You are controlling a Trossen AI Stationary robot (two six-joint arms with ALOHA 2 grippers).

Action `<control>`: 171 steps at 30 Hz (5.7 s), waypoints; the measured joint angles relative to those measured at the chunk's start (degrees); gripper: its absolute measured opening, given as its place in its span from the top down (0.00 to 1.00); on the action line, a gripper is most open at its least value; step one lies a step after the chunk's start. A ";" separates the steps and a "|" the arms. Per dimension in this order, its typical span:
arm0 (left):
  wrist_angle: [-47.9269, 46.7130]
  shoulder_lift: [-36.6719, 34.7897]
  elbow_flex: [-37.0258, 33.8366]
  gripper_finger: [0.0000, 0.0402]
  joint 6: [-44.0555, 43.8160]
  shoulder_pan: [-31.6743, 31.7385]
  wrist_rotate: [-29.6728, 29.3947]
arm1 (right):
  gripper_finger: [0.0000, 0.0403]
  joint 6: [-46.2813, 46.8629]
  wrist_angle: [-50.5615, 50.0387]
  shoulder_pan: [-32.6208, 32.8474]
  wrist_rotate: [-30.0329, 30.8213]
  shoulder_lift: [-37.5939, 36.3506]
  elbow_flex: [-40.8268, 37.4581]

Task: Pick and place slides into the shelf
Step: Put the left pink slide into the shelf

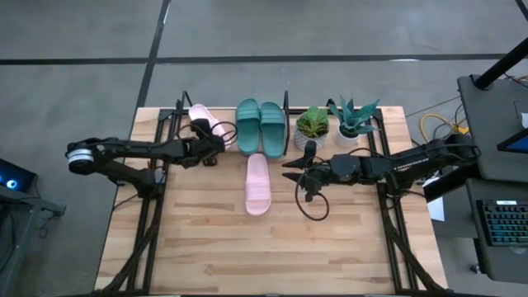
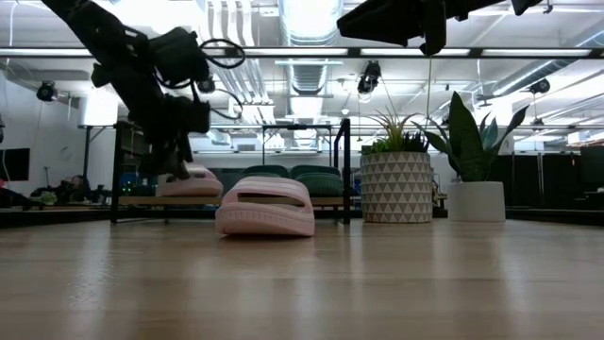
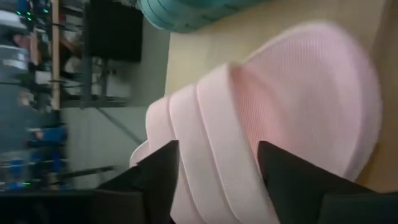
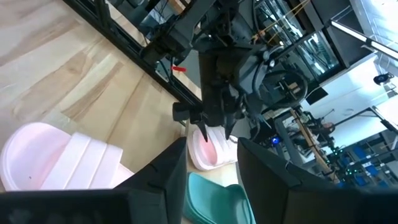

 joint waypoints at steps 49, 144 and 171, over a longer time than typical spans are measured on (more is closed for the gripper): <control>-32.09 26.67 27.29 0.71 -31.78 -0.17 -10.27 | 0.71 1.72 -4.22 -0.13 0.04 0.00 -0.02; 4.43 4.88 -2.37 0.38 20.63 -4.91 -14.98 | 0.78 3.66 -7.67 -2.40 -0.17 0.00 -0.04; -19.68 -4.34 6.91 0.37 -6.70 -8.51 0.07 | 0.82 4.71 -7.43 -2.40 0.02 0.00 -0.04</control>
